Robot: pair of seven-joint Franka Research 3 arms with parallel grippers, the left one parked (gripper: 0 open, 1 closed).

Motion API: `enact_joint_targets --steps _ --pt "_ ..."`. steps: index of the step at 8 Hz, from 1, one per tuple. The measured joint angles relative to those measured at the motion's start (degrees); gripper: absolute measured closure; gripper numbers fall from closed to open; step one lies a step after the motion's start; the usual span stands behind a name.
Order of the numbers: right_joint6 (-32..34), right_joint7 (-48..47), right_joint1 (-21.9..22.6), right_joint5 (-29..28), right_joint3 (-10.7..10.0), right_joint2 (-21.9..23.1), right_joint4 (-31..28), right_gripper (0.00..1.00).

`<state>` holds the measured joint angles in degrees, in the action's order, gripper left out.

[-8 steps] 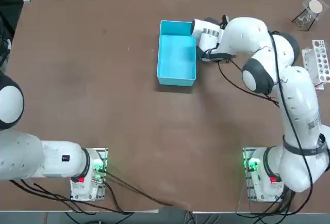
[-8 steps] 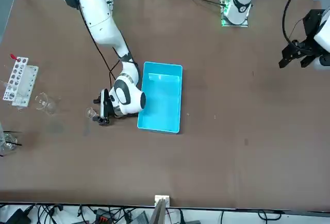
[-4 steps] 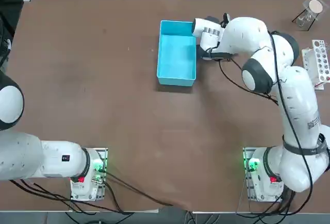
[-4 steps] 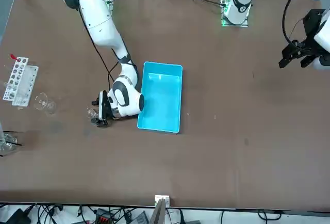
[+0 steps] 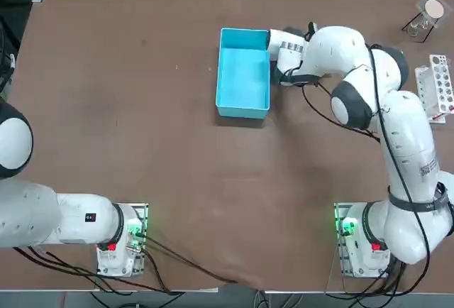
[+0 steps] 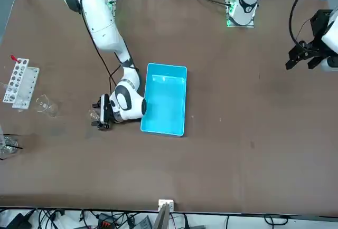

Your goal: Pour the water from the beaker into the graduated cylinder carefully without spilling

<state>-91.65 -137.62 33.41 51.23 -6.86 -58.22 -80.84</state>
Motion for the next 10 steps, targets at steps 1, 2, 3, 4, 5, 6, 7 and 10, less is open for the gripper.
enact_joint_targets --steps 1,2,3,4,5,6,7,10 --pt "0.0 0.0 -0.3 0.1 0.0 0.0 0.0 0.04" --pt "0.0 -0.1 -0.5 0.1 0.0 0.0 0.1 0.07" --pt "0.0 -0.3 -0.6 0.1 -0.1 0.0 0.2 0.19" --pt "0.0 -0.4 -0.8 0.2 -0.2 0.0 0.4 0.39" --pt "0.0 -0.4 -0.9 0.2 -0.2 0.0 0.5 0.4" --pt "0.0 -0.4 -0.9 0.2 -0.2 0.0 0.6 0.4" --pt "0.0 -0.4 -0.8 0.2 -0.2 0.0 0.7 0.4" --pt "0.3 0.2 -1.1 -0.2 -0.4 2.5 1.7 0.4"
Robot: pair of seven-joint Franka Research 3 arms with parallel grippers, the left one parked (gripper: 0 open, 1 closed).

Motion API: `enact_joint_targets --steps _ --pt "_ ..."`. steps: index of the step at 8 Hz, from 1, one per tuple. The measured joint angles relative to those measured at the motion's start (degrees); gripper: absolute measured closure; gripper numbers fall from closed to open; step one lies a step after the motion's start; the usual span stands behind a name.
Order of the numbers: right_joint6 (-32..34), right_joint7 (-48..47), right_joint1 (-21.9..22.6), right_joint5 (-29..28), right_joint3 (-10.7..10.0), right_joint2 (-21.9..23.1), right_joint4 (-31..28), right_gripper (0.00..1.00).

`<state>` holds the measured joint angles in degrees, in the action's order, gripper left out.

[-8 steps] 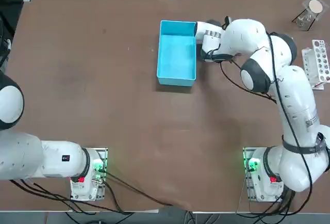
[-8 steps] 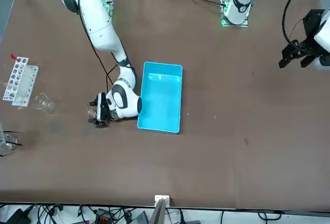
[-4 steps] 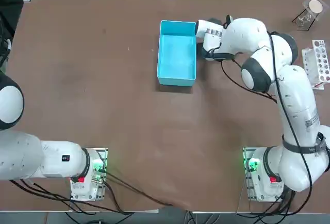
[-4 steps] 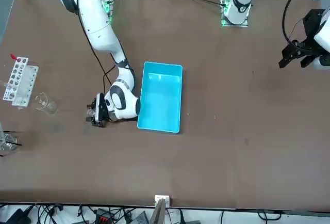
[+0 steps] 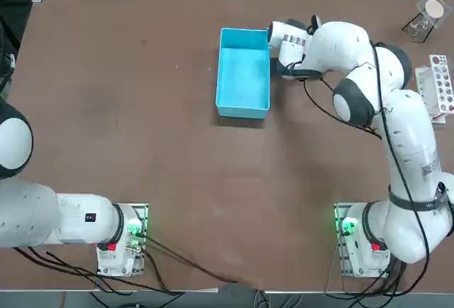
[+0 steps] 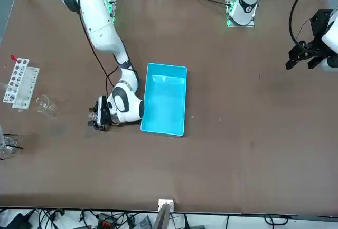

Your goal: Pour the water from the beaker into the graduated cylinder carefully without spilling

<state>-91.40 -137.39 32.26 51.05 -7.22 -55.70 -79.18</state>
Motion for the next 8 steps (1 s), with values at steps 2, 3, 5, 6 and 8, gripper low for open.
enact_joint_targets --steps 2,3,5,6,8 --pt "0.5 5.4 -3.2 -3.8 -0.2 6.1 -0.5 0.4" --pt "0.2 8.6 -5.9 -5.3 -0.2 9.5 -1.8 0.4" --pt "-6.7 13.2 -11.7 -5.8 -0.3 17.5 -10.6 0.4" --pt "-11.8 15.9 -14.4 -5.8 -0.3 22.6 -17.2 0.4" --pt "-18.7 20.2 -19.1 -5.8 -0.3 30.4 -26.8 0.4"
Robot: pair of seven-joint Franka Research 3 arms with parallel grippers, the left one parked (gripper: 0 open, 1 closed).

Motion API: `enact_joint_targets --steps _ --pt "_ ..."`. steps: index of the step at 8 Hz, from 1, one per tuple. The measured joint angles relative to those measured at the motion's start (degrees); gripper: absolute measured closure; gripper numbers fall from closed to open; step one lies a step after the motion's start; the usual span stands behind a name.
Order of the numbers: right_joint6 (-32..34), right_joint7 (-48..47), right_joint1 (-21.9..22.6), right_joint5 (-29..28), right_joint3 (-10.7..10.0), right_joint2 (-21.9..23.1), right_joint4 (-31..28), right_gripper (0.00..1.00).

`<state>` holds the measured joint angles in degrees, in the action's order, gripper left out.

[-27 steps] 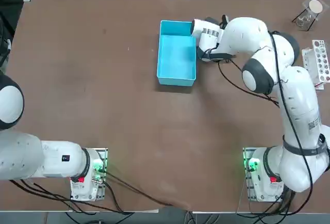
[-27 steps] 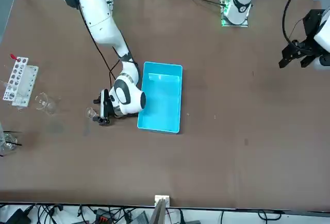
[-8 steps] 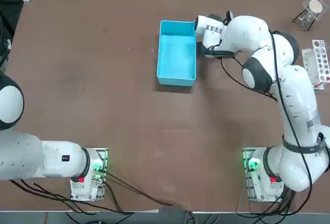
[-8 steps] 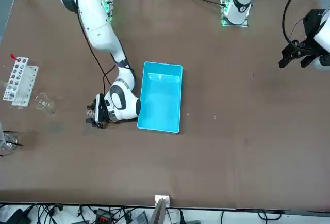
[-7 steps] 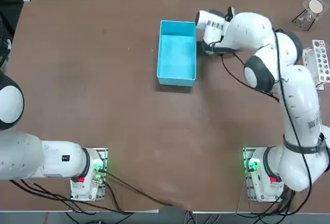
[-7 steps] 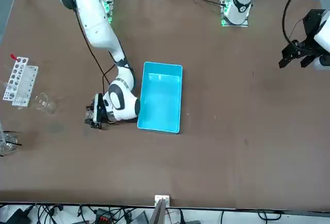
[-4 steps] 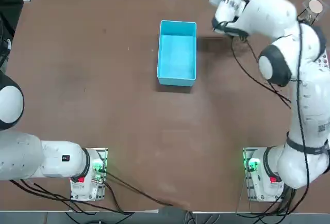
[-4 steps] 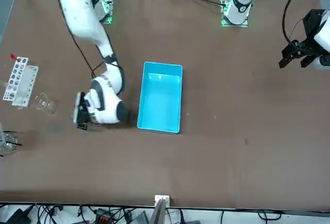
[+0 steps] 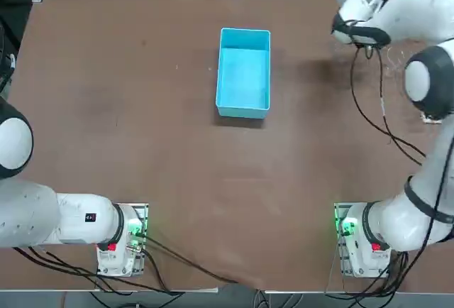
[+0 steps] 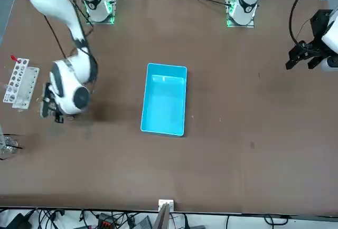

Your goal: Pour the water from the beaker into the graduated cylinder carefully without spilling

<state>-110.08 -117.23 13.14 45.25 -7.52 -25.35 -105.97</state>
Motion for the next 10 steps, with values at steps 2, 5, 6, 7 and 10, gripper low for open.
enact_joint_targets --steps 2,5,6,7,10 --pt "-4.8 3.0 -3.9 -0.1 0.1 2.4 -2.6 0.4" --pt "-10.8 6.4 -10.7 -2.5 0.1 2.4 -3.8 0.4" --pt "-12.2 8.9 -12.0 -5.6 0.1 2.5 -4.0 0.4" --pt "-12.6 11.9 -12.5 -9.2 0.1 2.7 -4.1 0.4" --pt "-12.6 17.5 -14.1 -14.9 0.1 4.5 -4.1 0.4"
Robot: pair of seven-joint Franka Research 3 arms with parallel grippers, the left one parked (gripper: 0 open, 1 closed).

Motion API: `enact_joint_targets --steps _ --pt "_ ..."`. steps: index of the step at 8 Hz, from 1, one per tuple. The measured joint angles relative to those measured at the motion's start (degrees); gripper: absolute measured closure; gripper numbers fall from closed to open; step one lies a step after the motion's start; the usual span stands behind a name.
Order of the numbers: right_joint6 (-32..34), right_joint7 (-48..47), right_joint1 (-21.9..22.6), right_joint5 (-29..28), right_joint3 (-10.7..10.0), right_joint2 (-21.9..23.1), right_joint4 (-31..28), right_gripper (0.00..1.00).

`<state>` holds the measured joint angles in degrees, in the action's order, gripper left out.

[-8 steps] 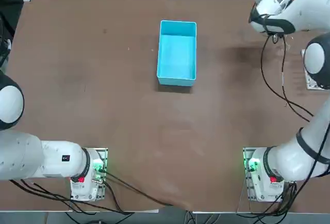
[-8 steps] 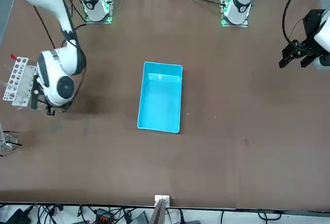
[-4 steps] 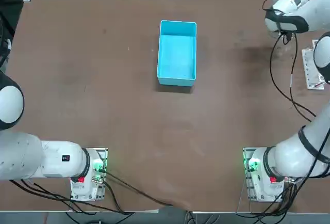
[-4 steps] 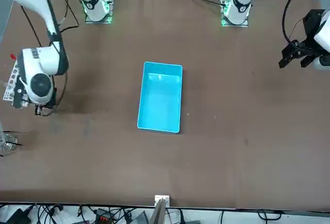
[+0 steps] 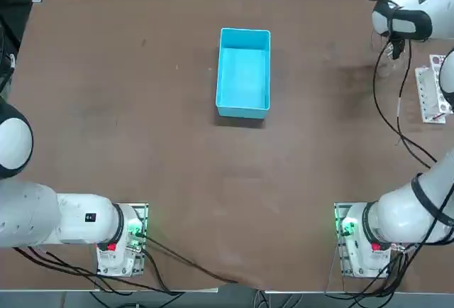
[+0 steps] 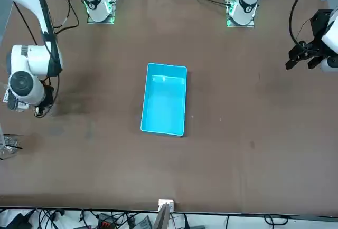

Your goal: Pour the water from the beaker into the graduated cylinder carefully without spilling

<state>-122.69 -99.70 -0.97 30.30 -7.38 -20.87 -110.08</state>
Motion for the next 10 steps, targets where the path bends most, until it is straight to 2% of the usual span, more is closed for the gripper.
enact_joint_targets --steps 4,7,10 --pt "0.0 9.0 -1.9 -8.6 0.0 1.0 -0.1 0.4" --pt "-0.6 13.0 -3.4 -10.7 0.0 1.2 -0.1 0.4" --pt "-1.9 20.0 -4.9 -16.6 0.0 1.2 -0.1 0.4"
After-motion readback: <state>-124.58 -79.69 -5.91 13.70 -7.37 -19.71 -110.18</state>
